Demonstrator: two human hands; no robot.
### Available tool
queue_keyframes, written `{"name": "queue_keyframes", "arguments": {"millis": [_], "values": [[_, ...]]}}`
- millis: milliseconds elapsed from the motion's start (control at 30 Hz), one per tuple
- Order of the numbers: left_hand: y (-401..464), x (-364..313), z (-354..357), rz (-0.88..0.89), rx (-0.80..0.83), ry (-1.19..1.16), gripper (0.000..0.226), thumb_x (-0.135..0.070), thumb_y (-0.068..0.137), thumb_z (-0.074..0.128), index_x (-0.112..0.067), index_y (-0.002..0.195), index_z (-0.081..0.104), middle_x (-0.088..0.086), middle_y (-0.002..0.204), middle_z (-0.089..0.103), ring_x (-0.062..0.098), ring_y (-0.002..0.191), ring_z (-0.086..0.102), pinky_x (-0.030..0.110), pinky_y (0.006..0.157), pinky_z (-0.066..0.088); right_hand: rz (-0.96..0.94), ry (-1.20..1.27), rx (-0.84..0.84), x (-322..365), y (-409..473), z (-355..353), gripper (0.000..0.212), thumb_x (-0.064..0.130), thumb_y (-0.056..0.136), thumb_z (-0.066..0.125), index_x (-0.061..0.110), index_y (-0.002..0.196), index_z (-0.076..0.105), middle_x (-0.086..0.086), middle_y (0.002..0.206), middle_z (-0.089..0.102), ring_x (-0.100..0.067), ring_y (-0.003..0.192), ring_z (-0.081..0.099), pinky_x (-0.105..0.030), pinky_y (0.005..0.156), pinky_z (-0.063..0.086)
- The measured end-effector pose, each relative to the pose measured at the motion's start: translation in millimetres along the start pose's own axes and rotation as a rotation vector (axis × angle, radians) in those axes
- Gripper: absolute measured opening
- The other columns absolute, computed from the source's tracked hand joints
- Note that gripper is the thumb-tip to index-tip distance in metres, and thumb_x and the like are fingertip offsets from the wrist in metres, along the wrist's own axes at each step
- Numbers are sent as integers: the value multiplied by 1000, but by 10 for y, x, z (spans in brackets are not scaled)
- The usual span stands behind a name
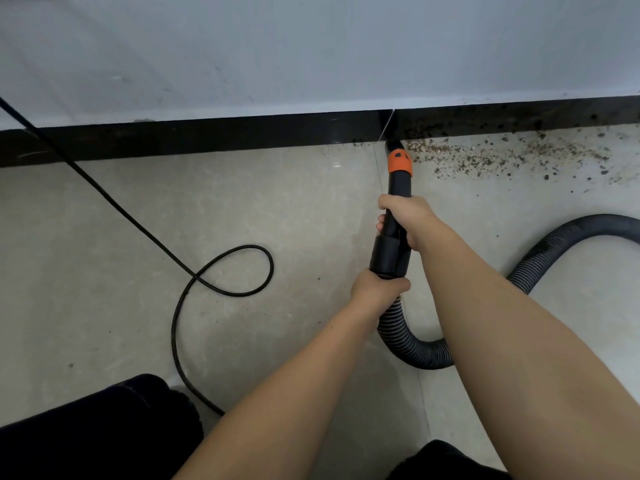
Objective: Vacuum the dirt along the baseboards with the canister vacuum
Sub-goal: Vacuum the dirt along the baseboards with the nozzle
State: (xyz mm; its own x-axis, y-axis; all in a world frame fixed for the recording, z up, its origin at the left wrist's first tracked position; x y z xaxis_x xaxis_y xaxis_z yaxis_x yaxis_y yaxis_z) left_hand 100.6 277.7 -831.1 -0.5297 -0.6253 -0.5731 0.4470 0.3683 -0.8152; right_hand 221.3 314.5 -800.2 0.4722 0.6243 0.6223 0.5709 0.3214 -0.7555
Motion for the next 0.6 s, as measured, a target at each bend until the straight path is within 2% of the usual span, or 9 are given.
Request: {"name": "queue_keyframes", "arguments": {"millis": [167,367,467,600], "values": [[-2,16,-67,8,-11,-42,16,-9,80,63,-12,94,55,4,78,56,22,80,56,26,67,46,-11,-15,24,20,-3,100,14,1,85,54,7,76,45,-10,62,49,-20,50,49,-26,49,47],[-74,33,-163,26,-15,-85,16,-8,80,63,-20,79,52,2,73,55,18,72,55,23,61,44,-3,-18,25,-2,-62,190,12,2,84,55,7,78,46,-10,62,51,-20,49,50,-28,51,48],[-124,38,-208,30,-9,-90,12,-8,81,62,-15,88,55,2,74,55,16,68,53,22,58,43,-4,-26,13,-22,-99,214,12,2,84,55,7,78,46,-9,62,50,-20,49,50,-28,51,48],[-180,51,-222,40,-11,-94,19,-9,80,63,-12,98,55,2,75,55,19,74,55,23,59,43,-14,-30,-13,-38,-140,226,12,2,84,55,7,78,45,-9,61,50,-20,47,49,-25,47,47]]}}
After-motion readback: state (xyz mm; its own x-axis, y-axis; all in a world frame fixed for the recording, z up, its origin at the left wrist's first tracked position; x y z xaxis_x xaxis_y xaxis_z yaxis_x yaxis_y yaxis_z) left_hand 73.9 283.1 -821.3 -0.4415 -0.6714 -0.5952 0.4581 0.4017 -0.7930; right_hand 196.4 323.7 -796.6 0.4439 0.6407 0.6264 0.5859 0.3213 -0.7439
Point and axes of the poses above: each hand's wrist, its own y-axis towards the middle knuckle, its own z-axis out of the palm, x = y × z, the point moved 6 cm from there along y, towards the middle knuckle
